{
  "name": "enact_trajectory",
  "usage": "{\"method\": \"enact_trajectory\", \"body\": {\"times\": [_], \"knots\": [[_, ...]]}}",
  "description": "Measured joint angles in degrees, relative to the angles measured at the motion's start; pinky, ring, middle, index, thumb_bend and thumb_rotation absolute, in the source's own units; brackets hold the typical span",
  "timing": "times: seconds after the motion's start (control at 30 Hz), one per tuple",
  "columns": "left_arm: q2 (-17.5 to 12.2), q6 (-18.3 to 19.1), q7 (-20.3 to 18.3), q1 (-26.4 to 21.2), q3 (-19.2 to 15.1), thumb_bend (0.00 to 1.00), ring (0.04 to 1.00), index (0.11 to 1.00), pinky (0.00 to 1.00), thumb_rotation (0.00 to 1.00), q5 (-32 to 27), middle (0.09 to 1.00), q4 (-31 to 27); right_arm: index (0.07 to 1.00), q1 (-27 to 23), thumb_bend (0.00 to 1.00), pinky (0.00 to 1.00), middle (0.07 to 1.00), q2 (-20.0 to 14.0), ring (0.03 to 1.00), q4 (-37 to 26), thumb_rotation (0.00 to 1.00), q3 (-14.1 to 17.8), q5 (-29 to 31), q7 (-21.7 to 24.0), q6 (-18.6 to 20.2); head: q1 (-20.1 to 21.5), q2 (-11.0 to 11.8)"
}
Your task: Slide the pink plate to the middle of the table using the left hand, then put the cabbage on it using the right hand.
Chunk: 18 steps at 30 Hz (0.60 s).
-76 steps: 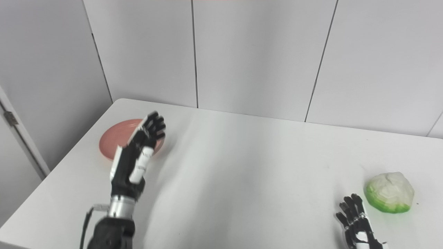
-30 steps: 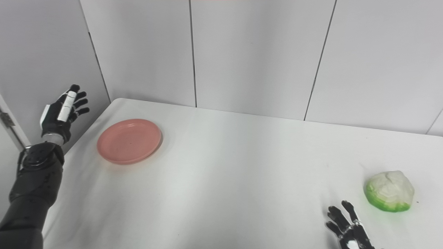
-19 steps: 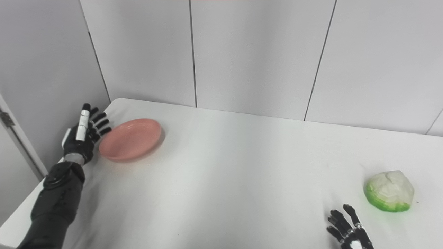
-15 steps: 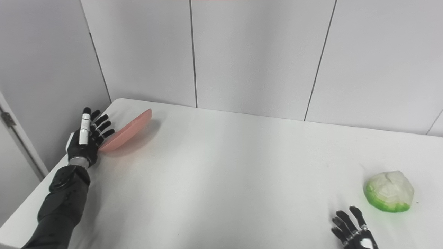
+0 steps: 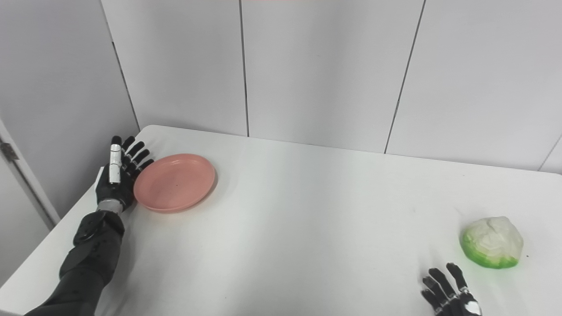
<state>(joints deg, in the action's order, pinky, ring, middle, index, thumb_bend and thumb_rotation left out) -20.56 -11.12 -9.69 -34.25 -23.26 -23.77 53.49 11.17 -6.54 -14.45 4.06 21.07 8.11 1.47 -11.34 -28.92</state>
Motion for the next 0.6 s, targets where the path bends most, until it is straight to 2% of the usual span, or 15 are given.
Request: {"method": "enact_trajectory", "body": {"times": [0.1, 0.4, 0.6], "knots": [[1.1, 0.44, -0.28, 1.11, 0.17, 0.84, 0.85, 0.861, 0.72, 0.83, -0.19, 0.856, -2.43, 0.929, -0.01, 0.76, 0.9, 0.865, -0.02, 0.872, 0.0, 0.86, -0.09, -0.87, 0.15, 0.0, 0.0, 0.09], [1.58, 2.35, -0.42, 2.19, 0.61, 0.84, 0.816, 0.828, 0.66, 0.82, -0.81, 0.824, -5.07, 0.923, -0.09, 0.74, 0.87, 0.846, 0.03, 0.849, -0.02, 0.87, -0.39, -2.2, 0.27, -0.03, 0.7, -0.44], [3.49, 4.51, -1.48, 5.17, 2.69, 0.88, 0.804, 0.813, 0.66, 0.81, -0.85, 0.803, -11.37, 0.92, -0.21, 0.74, 0.87, 0.839, 0.23, 0.851, -0.03, 0.86, -0.64, -3.27, 0.25, -0.05, 1.32, -0.7]]}}
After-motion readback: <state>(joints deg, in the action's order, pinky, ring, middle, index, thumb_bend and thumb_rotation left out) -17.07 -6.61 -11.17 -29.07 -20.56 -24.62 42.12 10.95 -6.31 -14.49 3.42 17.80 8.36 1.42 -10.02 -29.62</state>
